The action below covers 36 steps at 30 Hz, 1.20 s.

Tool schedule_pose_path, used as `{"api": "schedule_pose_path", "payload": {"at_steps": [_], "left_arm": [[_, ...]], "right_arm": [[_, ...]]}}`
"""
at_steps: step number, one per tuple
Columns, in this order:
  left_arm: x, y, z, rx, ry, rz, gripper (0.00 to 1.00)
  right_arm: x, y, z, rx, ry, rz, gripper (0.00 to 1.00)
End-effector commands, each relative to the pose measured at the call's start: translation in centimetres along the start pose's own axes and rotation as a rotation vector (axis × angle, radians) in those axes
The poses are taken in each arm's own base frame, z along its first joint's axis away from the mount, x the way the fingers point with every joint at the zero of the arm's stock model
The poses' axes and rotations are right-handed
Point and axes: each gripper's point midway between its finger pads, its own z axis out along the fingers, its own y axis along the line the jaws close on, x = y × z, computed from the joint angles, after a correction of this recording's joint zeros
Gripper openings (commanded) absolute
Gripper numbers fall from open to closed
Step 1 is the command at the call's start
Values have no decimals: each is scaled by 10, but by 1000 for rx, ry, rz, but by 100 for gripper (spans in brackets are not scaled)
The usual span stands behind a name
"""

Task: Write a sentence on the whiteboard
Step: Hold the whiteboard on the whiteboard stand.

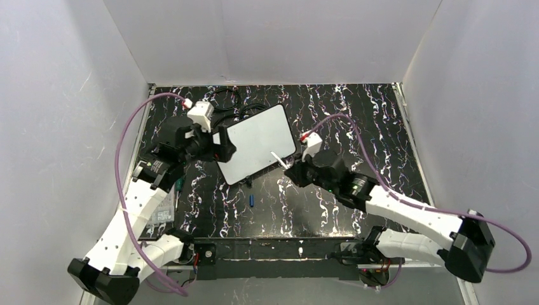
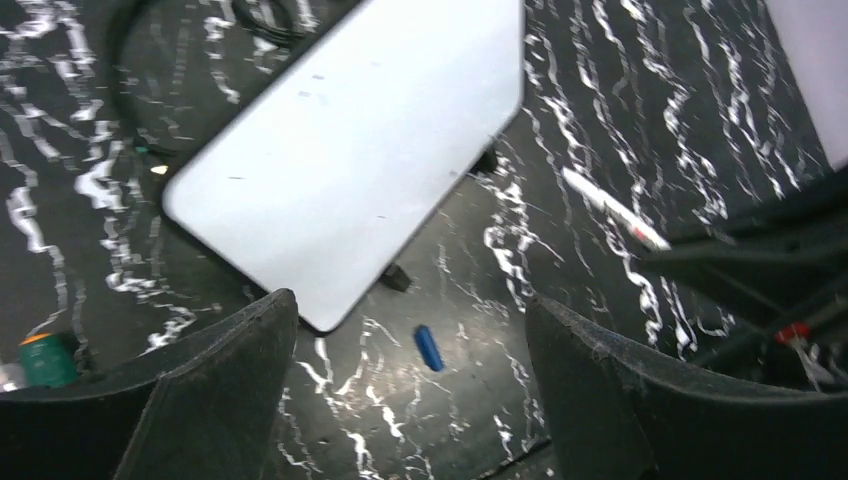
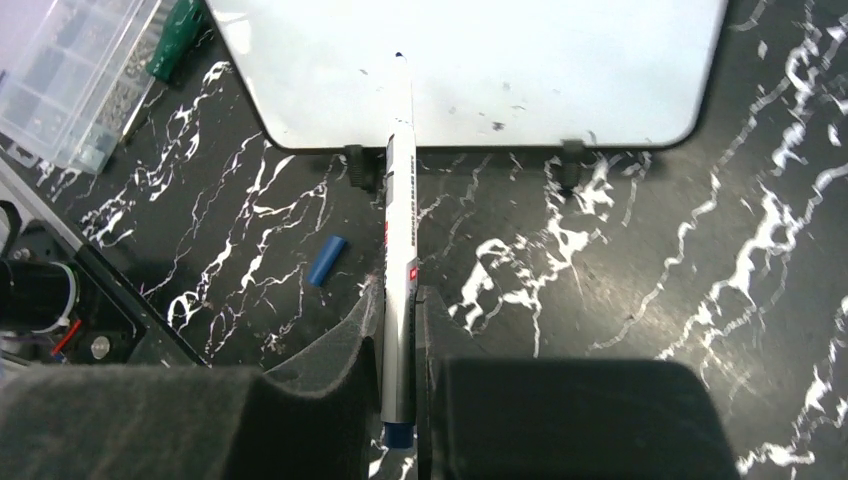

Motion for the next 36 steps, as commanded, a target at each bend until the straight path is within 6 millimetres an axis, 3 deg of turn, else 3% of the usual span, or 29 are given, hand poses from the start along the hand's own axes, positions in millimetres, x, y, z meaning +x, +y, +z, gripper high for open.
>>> {"api": "schedule_pose_path", "payload": {"at_steps": [1,6,10,15,22,26,36], "left_arm": [[1,28,-3,-15,24,9,82],[-5,71,9,-52,-34,-78,82],[-9,78,18,5,-66,-91,75],[1,94,31,-2,-16,-134,62],[9,108,43,-29,22,-148,48],[11,114,48,-53,29,-154,47],[14,121,57,-60,57,-166,34]], "right_arm": [[-38,33,15,7,-82,-102,1],[-41,65,43,-16,-72,-158,1],[-40,87,62,-42,-61,-194,1],[-41,106,83,-68,-54,-229,1],[-44,121,109,-77,-51,-267,1],[-44,128,121,-84,-42,-285,1],[-40,133,136,-78,-24,-311,1]]}}
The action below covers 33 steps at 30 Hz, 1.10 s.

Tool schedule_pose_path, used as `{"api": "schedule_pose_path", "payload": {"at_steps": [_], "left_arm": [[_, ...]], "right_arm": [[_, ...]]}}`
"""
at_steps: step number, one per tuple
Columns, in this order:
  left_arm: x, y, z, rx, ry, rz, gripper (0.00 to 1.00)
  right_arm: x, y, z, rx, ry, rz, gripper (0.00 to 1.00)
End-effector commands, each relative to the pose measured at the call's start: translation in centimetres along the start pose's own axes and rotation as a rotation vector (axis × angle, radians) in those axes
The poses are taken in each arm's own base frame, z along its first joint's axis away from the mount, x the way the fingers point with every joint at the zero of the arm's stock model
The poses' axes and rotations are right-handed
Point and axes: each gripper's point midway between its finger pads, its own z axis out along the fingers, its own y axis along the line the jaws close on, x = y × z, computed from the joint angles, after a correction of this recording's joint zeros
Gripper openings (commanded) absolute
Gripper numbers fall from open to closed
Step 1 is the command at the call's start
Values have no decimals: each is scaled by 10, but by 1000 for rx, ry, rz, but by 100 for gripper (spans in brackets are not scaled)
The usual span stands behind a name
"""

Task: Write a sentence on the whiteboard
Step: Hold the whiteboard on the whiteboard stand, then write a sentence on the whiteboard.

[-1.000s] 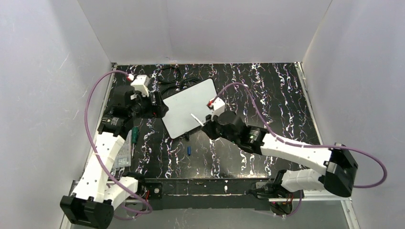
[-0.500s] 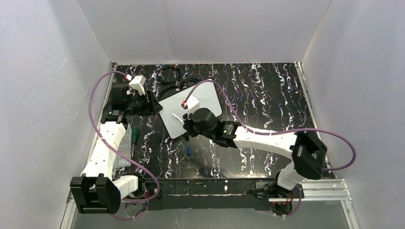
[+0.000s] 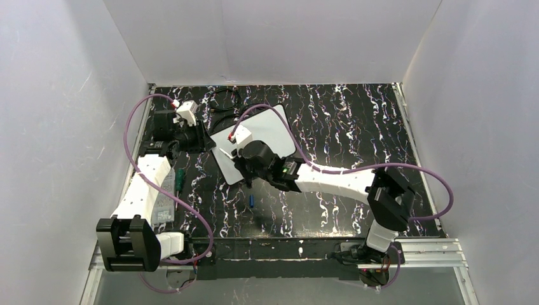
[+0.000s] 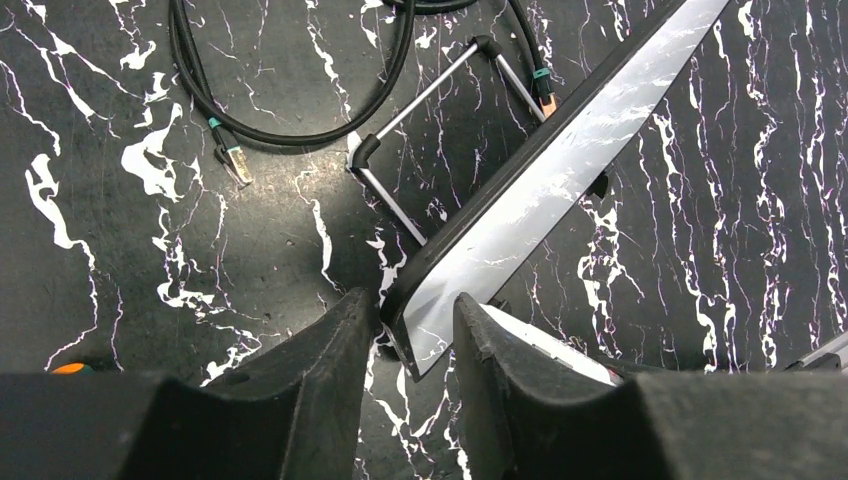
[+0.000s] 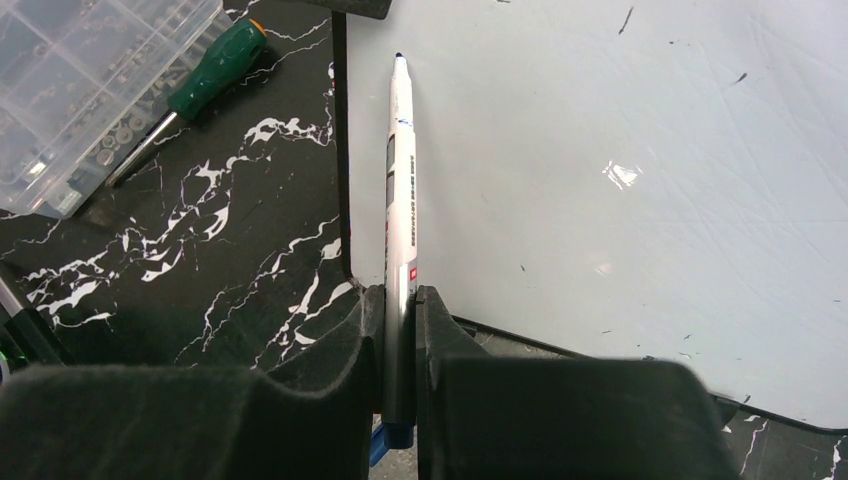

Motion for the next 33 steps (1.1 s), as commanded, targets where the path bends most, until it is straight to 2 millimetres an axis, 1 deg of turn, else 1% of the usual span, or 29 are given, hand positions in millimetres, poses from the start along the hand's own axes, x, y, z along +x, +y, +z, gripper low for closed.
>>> {"api": "schedule_pose_path", "payload": {"at_steps": [1,7,13,20,24,25,26,29,33], "left_arm": [[-6,1,-3,-1,-18,17,32],[-5,2,-3,-6,-14,22,21],[-3,1,-2,0,-9,21,10],[-1,4,-2,-13,-4,27,3],[-2,6,-2,-22,-7,33,0],[-2,6,-2,-24,-8,35,0],[-2,6,-2,-23,-8,34,0],[-2,6,-2,-21,-8,36,0],[-2,7,-2,-26,-8,36,0]], "right_arm": [[-32,8,2,-7,-80,-4,1],[-28,3,7,26,-65,-11,1],[-18,1,12,43,-32,-16,1],[-3,-1,13,58,9,-16,1],[12,-2,10,69,33,-8,1],[17,-2,9,68,41,-6,1],[26,-3,6,71,72,-9,1],[43,-3,4,69,111,-1,1],[58,-1,1,67,146,1,1]]}}
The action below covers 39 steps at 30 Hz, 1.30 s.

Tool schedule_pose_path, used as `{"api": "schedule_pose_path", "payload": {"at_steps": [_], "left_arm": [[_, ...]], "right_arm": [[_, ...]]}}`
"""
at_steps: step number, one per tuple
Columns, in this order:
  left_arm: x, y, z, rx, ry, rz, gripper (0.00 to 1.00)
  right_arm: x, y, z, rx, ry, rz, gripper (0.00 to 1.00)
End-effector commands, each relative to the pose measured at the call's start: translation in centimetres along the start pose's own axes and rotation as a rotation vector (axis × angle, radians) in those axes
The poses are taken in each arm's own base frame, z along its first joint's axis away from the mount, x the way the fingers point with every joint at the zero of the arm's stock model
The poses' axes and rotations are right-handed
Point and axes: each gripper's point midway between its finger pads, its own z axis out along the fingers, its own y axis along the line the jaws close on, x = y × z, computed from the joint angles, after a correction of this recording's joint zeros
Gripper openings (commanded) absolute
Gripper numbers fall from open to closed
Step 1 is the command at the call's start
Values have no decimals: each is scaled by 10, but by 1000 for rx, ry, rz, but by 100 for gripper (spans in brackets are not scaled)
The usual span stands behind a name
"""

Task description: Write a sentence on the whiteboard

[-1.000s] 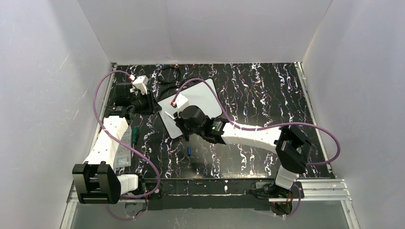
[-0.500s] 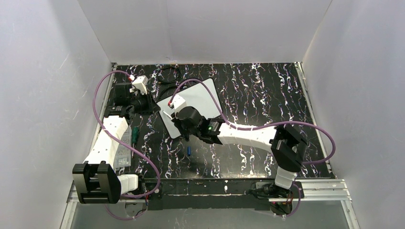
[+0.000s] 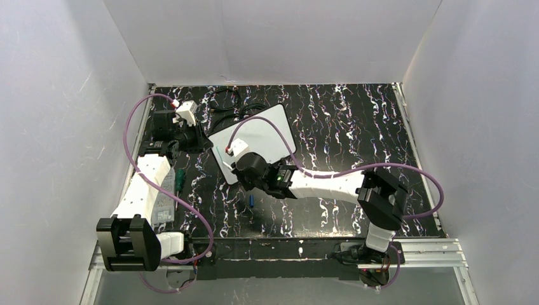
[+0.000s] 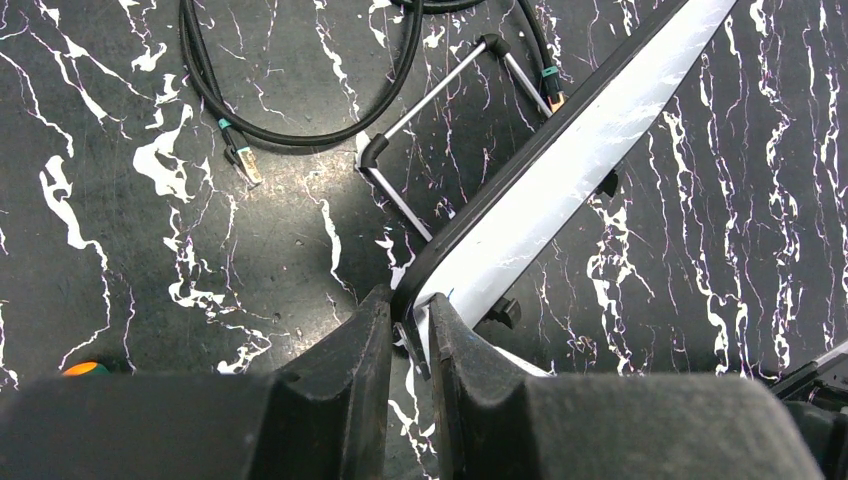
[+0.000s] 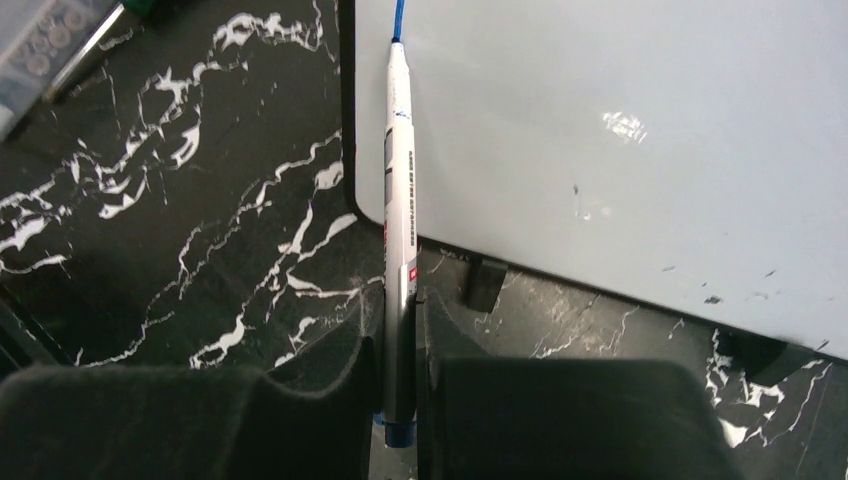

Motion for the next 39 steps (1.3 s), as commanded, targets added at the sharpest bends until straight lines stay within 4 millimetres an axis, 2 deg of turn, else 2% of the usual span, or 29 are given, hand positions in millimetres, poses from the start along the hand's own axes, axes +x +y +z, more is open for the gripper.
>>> {"api": "schedule_pose_path", "payload": {"at_steps": [1,5,9,13,17,24,39], "left_arm": [[-2,3,-3,-16,-11,21,0],[-2,3,-4,-21,-11,24,0],[-1,4,-4,-23,-12,26,0],[-1,4,-4,-23,-11,29,0],[-1,4,-4,-23,-12,31,0],[0,4,-4,-21,-11,32,0],[0,2,-4,-15,-11,34,0]], "right_arm": [[16,-5,-6,32,41,16,1],[16,0,-12,21,38,13,1],[-12,5,-23,5,-51,26,1],[-52,7,-35,-7,-184,45,1],[-70,4,-33,30,-222,16,1],[-79,3,-20,63,-233,-19,1],[-65,5,2,81,-173,-45,1]]}}
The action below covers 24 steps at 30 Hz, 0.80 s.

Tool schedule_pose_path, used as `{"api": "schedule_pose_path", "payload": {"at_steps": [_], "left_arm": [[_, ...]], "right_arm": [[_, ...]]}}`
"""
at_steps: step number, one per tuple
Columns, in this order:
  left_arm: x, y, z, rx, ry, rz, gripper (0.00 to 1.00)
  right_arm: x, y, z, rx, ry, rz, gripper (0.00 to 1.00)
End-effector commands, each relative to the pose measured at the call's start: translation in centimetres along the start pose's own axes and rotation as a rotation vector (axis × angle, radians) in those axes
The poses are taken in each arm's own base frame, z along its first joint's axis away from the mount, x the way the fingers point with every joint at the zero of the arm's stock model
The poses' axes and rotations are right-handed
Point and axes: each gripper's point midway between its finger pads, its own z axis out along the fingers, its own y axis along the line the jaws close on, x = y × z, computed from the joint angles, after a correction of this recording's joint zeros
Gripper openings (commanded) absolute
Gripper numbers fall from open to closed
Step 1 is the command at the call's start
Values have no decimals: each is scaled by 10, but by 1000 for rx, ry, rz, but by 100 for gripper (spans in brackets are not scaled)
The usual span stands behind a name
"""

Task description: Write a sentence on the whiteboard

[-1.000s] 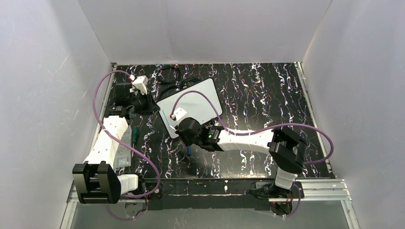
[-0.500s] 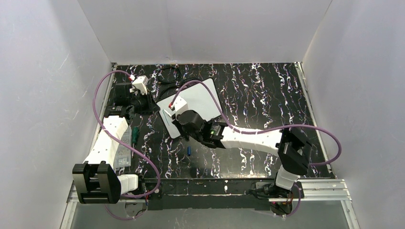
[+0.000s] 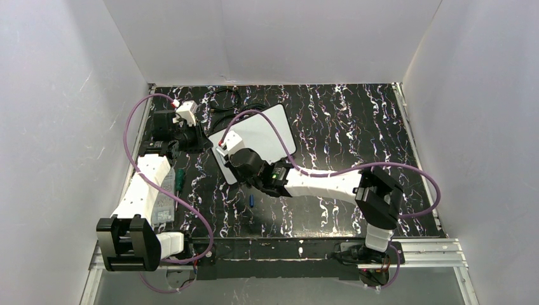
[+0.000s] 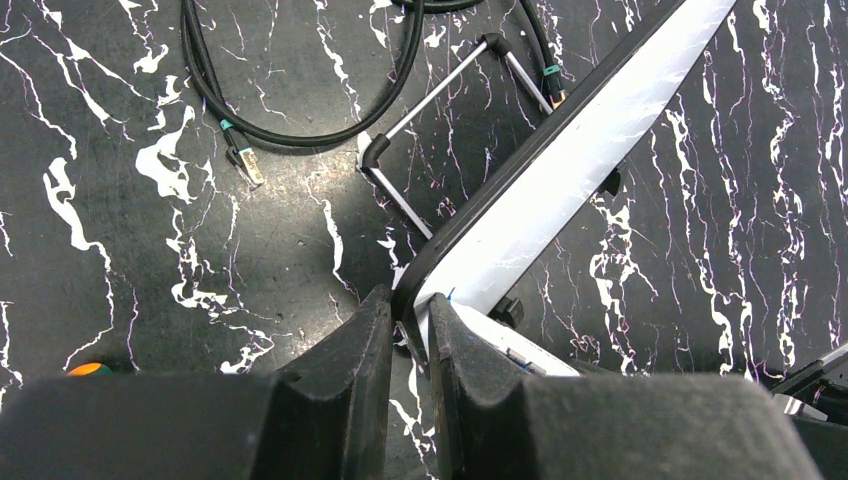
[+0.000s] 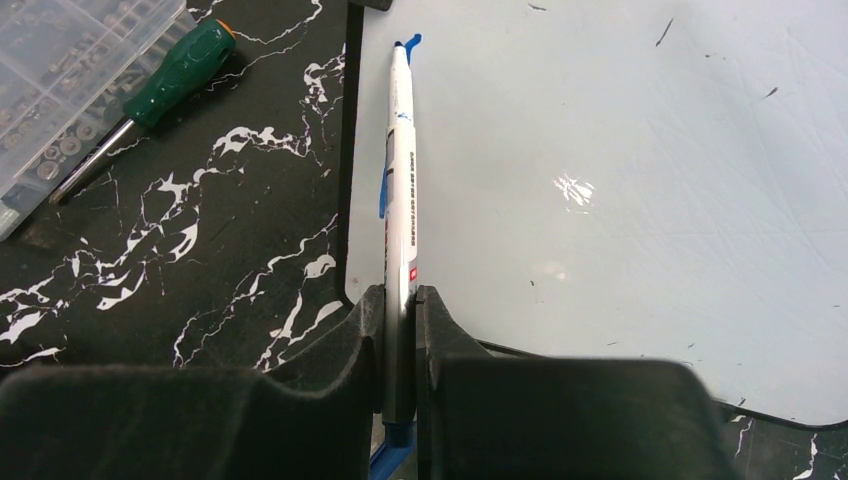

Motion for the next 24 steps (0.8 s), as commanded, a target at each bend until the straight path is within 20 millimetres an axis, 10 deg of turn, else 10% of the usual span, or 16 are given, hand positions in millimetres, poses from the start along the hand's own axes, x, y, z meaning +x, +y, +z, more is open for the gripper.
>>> {"api": "schedule_pose_path", "payload": {"at_steps": [1,24], "left_arm": [[-1,2,-5,-14,-13,26,0],[-1,3,-6,-21,-16,30,0]], "right_arm": [[-25,0,2,27,-51,8,1],[10,-22,-8,110,22,47,1]]}}
